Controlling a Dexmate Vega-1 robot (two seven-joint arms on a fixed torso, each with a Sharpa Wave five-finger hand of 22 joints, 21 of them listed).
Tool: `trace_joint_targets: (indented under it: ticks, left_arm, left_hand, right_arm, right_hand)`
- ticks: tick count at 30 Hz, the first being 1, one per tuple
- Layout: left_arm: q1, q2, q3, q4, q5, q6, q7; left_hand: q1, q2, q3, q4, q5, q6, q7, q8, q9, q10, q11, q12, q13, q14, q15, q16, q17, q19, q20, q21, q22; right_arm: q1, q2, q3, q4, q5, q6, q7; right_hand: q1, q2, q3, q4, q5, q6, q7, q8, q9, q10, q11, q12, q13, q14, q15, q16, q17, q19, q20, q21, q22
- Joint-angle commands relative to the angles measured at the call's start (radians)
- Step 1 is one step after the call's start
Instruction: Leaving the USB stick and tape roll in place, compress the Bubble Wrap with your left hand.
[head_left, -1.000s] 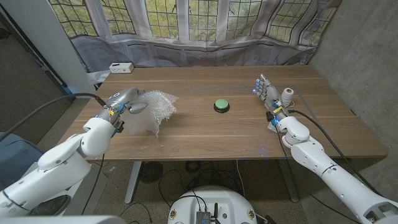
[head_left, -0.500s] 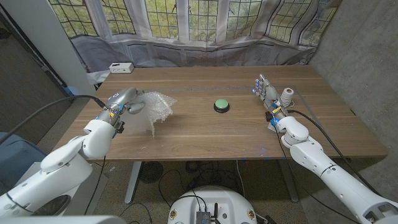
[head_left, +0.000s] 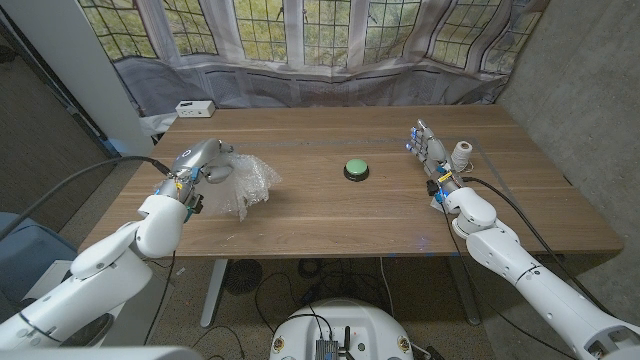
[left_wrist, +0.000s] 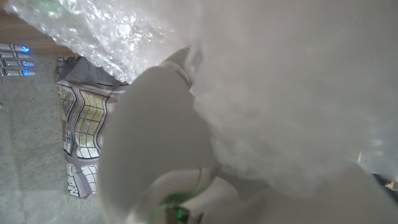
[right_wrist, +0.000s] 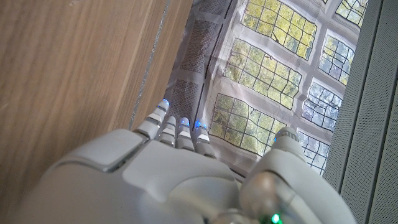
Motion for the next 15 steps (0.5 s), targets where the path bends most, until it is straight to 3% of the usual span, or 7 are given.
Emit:
trace_joint_targets:
  ticks: [1, 9, 11, 15]
  left_arm:
    - [-0.005, -0.028, 0.017, -0.008, -0.031, 0.002, 0.028]
    - [-0.018, -0.003, 0.029, -0.006, -0.048, -0.002, -0.001]
    - [-0.024, 0.0, 0.034, -0.002, -0.057, -0.005, -0.007]
    - [-0.03, 0.009, 0.037, -0.003, -0.067, 0.008, -0.02]
  left_hand:
    - [0.063, 0.035, 0.008, 0.006, 0.011, 0.03, 0.008, 0.009, -0.005, 0.02, 0.0, 0.015, 0.03, 0.102, -0.101, 0.015, 0.014, 0.06, -0.094, 0.021, -0.001]
    - [0.067, 0.025, 0.013, 0.01, 0.018, 0.029, 0.008, 0.003, -0.009, 0.025, -0.003, 0.023, 0.062, 0.109, -0.1, 0.019, 0.028, 0.068, -0.097, 0.039, -0.003]
    - [0.065, 0.026, 0.025, 0.015, 0.022, -0.002, -0.004, -0.003, 0.009, -0.003, -0.006, 0.017, 0.093, 0.09, -0.097, 0.009, 0.037, 0.039, -0.082, 0.039, -0.009]
    - [0.062, 0.04, 0.044, 0.019, 0.02, -0.048, -0.003, -0.028, 0.006, -0.032, -0.007, -0.006, 0.099, 0.05, -0.087, -0.032, 0.017, -0.004, -0.058, 0.034, -0.012]
  right_arm:
    - [0.002, -0.007, 0.002, 0.0, 0.004, -0.006, 0.008]
    - [0.001, -0.01, 0.004, 0.001, 0.009, -0.009, 0.01]
    - [0.0, -0.011, 0.005, 0.002, 0.009, -0.006, 0.012]
    - [-0.001, -0.012, 0.006, 0.001, 0.013, -0.01, 0.012]
  right_hand:
    - [0.005, 0.001, 0.01, 0.0, 0.002, 0.008, -0.001, -0.004, 0.003, 0.005, 0.005, -0.001, 0.005, 0.0, 0.007, -0.001, 0.005, 0.001, 0.007, 0.001, 0.005]
    - [0.004, 0.0, 0.01, 0.001, 0.001, 0.008, -0.001, -0.004, 0.003, 0.005, 0.005, -0.001, 0.005, 0.0, 0.006, -0.001, 0.005, 0.001, 0.006, 0.001, 0.005]
    - [0.004, 0.001, 0.01, 0.001, 0.001, 0.008, -0.002, -0.004, 0.003, 0.005, 0.005, -0.001, 0.005, 0.0, 0.006, 0.0, 0.005, 0.001, 0.005, 0.001, 0.005]
    - [0.005, 0.001, 0.011, 0.0, 0.002, 0.009, -0.002, -0.004, 0.003, 0.005, 0.005, -0.001, 0.005, 0.0, 0.006, -0.001, 0.005, 0.001, 0.005, 0.001, 0.005]
